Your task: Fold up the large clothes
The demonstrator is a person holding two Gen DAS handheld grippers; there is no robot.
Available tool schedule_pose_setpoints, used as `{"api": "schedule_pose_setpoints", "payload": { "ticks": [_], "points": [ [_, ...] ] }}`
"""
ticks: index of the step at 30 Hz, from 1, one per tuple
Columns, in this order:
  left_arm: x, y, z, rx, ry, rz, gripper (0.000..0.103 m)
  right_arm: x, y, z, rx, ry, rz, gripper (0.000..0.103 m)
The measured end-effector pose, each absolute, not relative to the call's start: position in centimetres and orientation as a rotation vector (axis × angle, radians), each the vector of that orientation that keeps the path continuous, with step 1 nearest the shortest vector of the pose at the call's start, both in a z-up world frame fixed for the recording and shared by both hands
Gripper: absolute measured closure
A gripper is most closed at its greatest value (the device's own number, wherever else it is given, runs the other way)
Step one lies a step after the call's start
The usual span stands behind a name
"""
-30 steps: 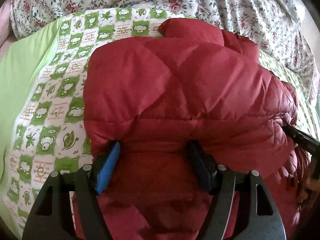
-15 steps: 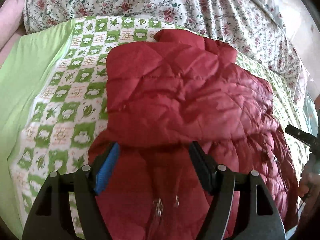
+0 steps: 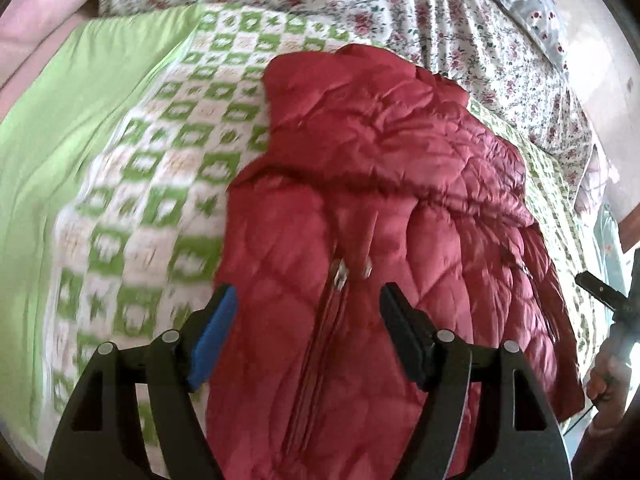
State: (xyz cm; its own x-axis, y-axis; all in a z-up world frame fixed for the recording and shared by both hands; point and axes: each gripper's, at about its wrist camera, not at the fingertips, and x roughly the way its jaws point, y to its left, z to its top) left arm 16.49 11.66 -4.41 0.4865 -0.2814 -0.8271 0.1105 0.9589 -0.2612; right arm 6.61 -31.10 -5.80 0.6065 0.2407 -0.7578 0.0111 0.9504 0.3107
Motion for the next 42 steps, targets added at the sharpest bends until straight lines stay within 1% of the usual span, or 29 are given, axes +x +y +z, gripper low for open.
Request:
{"api": "schedule_pose_setpoints", "payload": {
  "ticks": [7,8,9,11,17,21,23,25,26,27,30,32,35,37,38,42],
  "points": [
    [13.0,14.1,-6.0,-0.236,1.069,-0.199,0.03,2.6,-32.1,-6.4,0.281,0.948,0.086,0.028],
    [12.5,14.2,-6.1,-0.234,1.07,-0.193,0.03,2.3,-32.2,-6.5,0.277,0.954,0.08,0.027],
    [12.1,14.3,-6.2,-0.229,1.072,-0.187,0.03,1.8,-32.2,-6.7,0.265,0.963,0.07,0.022],
    [11.4,14.5,-6.4,-0.23,1.076,-0.183,0.03,0.8,-31.9,-7.1,0.233,0.982,0.047,0.018],
    [10.0,14.5,-6.7,-0.219,1.092,-0.19,0.03,-0.9,-31.2,-8.5,0.205,1.046,0.038,0.017],
    [9.4,14.5,-6.9,-0.207,1.106,-0.183,0.03,-2.0,-30.1,-9.5,0.115,1.107,0.035,0.018],
    [9.0,14.6,-7.0,-0.205,1.112,-0.185,0.03,-2.7,-29.9,-9.8,0.094,1.122,0.039,0.022],
    [8.7,14.7,-7.2,-0.203,1.123,-0.183,0.03,-3.5,-30.3,-9.9,0.106,1.134,0.054,0.036],
    [8.5,14.8,-7.4,-0.202,1.128,-0.183,0.03,-3.8,-30.5,-10.0,0.116,1.139,0.063,0.047],
    [8.4,14.9,-7.5,-0.201,1.134,-0.183,0.03,-4.2,-30.9,-10.0,0.131,1.146,0.076,0.055],
    [7.4,15.1,-8.0,-0.198,1.155,-0.193,0.03,-5.2,-31.7,-10.1,0.156,1.152,0.098,0.067],
    [6.8,15.3,-8.3,-0.194,1.164,-0.199,0.03,-5.7,-31.8,-10.0,0.179,1.148,0.112,0.071],
    [6.2,15.5,-8.9,-0.198,1.181,-0.211,0.03,-6.2,-31.7,-9.9,0.19,1.138,0.123,0.072],
    [5.7,15.7,-9.4,-0.213,1.193,-0.223,0.029,-6.2,-31.8,-10.0,0.214,1.132,0.127,0.071],
    [5.5,15.8,-9.6,-0.221,1.198,-0.23,0.029,-6.2,-31.9,-10.0,0.234,1.131,0.131,0.067],
    [4.9,15.7,-10.0,-0.255,1.203,-0.251,0.029,-6.2,-31.9,-10.1,0.238,1.126,0.123,0.065]
  ]
}}
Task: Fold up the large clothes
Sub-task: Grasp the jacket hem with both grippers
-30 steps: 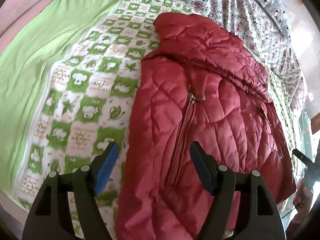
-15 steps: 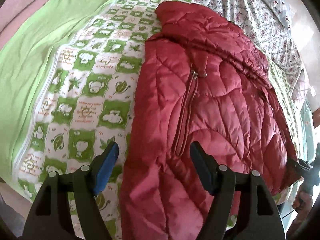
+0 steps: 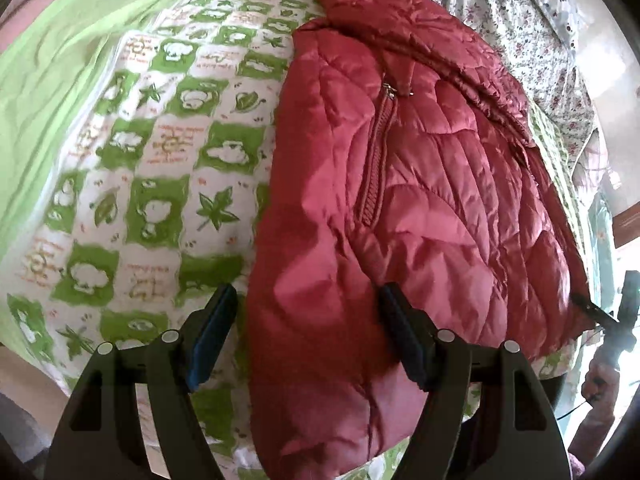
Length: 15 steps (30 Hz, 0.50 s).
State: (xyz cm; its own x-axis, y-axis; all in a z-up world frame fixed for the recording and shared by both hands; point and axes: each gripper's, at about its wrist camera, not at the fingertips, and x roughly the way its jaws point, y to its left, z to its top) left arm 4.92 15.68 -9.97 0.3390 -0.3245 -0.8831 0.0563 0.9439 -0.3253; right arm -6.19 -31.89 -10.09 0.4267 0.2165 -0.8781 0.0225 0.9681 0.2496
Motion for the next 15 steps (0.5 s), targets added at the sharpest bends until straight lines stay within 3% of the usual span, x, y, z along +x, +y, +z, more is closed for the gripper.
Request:
{"api": "schedule_pose_setpoints", "payload": {
  "ticks": [9,10,15],
  "points": [
    [3.9,13.9,-9.8,-0.206,1.169,-0.323,0.03,-6.7,-32.3,-10.6,0.294,1.124,0.133,0.061],
    [3.8,13.8,-9.7,-0.202,1.16,-0.331,0.033,-6.8,-32.2,-10.5,0.29,1.122,0.138,0.061],
    [3.4,12.9,-9.1,-0.152,1.132,-0.36,0.066,-7.2,-31.9,-10.6,0.287,1.117,0.141,0.065]
  ]
}}
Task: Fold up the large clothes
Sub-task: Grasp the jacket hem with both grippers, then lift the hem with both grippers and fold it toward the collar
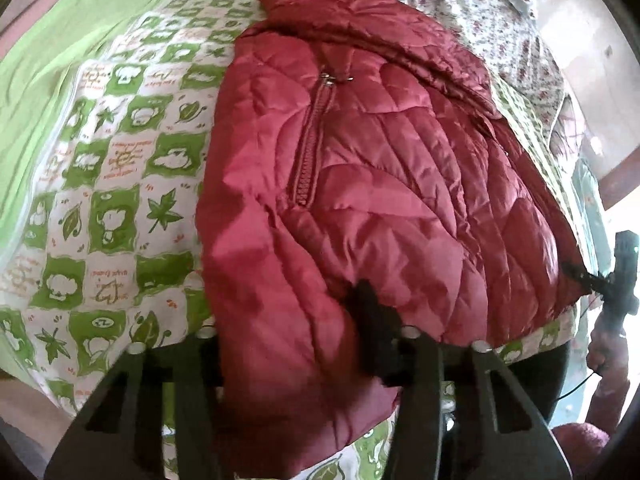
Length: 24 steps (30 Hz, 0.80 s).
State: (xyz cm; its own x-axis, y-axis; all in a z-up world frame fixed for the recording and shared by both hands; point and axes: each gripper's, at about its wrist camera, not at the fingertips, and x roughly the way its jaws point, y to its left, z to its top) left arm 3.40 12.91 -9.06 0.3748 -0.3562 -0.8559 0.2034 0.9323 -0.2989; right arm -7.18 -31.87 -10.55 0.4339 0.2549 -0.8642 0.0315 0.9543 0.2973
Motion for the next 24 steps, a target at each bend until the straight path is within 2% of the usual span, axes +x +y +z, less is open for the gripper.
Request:
{"api": "schedule_pose_setpoints", "payload": {
  "ticks": [3,8,17,24],
  "points": [
    [3.3,12.7,-8.6,-0.142,1.112,-0.366,0.078,-7.4,-31.8,-10.3,0.293,1.099,0.154,0.074],
    [2.8,12.5,-6.8,-0.146,1.06,-0.382,0.086,-7.9,-32.0,-9.3,0.35,1.042,0.196,0.079],
    [3.1,13.5,-2.6,-0.223,0.926,-0.411,0.088,-8.1,-33.7,-7.2,0.528,0.91,0.292,0.082],
    [4.5,13.2,0.7,-0.232,0.826,-0.404,0.088,-6.6,-33.8,-4.0,0.517,0.807,0.293,0.082]
  ]
}}
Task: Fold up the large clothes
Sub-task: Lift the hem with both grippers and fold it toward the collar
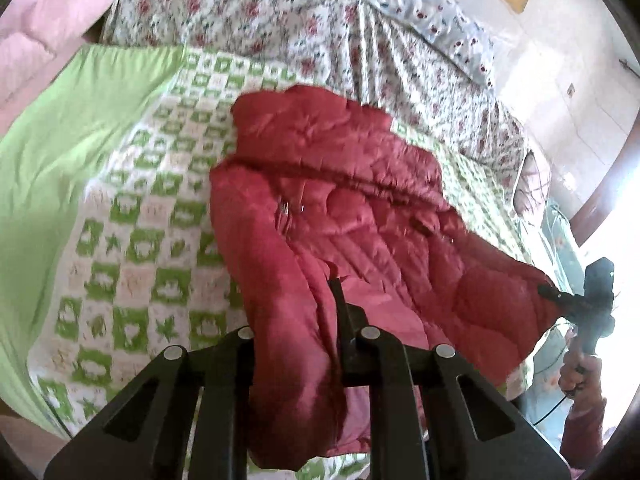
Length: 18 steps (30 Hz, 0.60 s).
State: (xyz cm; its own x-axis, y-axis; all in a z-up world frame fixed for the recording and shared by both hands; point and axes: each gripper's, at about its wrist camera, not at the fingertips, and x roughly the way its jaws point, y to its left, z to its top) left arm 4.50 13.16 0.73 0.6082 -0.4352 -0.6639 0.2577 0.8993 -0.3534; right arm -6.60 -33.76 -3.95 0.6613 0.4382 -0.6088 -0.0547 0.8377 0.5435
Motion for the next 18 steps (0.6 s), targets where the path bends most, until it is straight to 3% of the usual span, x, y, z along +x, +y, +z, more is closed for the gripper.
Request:
{"api": "schedule_pose_setpoints", "payload": {
  "ticks": [18],
  "points": [
    [14.0,12.3,6.6,-0.259,0.673,-0.394,0.088,4.2,-35.2,3.0,0.503,0.621,0.244,0.083]
  ]
}}
